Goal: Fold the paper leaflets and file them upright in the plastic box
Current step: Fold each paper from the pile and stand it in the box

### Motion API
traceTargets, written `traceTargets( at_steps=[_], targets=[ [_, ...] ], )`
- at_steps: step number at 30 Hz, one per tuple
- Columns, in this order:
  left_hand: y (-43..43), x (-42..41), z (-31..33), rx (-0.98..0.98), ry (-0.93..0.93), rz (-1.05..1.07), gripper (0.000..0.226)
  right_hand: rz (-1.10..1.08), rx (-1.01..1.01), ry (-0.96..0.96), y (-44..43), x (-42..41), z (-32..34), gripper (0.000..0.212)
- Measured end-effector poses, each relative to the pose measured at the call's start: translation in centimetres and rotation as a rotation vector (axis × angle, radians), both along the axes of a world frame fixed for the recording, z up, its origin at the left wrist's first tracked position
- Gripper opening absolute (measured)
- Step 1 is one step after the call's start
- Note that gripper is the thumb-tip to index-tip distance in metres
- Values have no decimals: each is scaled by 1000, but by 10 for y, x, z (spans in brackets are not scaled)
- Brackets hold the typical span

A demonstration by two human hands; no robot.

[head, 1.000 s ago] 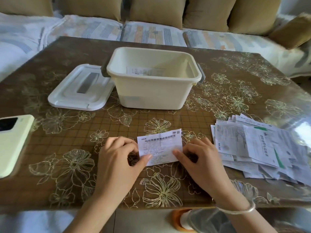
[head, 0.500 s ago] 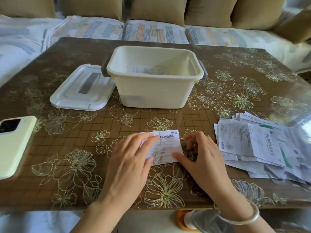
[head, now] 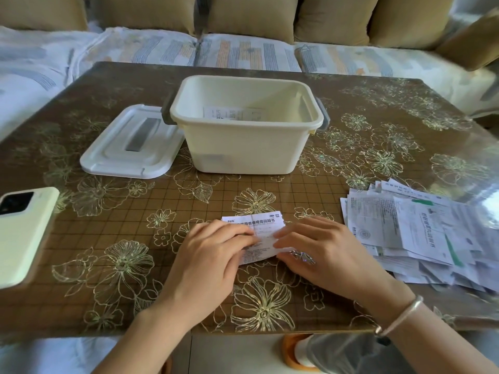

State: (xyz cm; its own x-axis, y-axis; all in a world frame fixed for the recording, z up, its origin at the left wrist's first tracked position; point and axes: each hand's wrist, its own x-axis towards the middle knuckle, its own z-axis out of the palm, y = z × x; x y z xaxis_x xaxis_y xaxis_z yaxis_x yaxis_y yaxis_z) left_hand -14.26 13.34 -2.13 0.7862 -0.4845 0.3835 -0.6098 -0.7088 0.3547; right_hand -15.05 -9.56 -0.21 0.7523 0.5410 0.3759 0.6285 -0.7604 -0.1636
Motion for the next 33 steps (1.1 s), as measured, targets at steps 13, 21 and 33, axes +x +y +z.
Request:
traceTargets(
  at_steps=[13,21,33],
  targets=[
    [5,-17,6,-224,-14,33,20,-121,241,108,12,-33,2,18],
    [1,-15,2,-209,110,198,35,-317,399,213,27,-27,-1,24],
    [-1,-17,1,-14,-103,186,14,-388,123,331,39,-14,14,40]
  ],
)
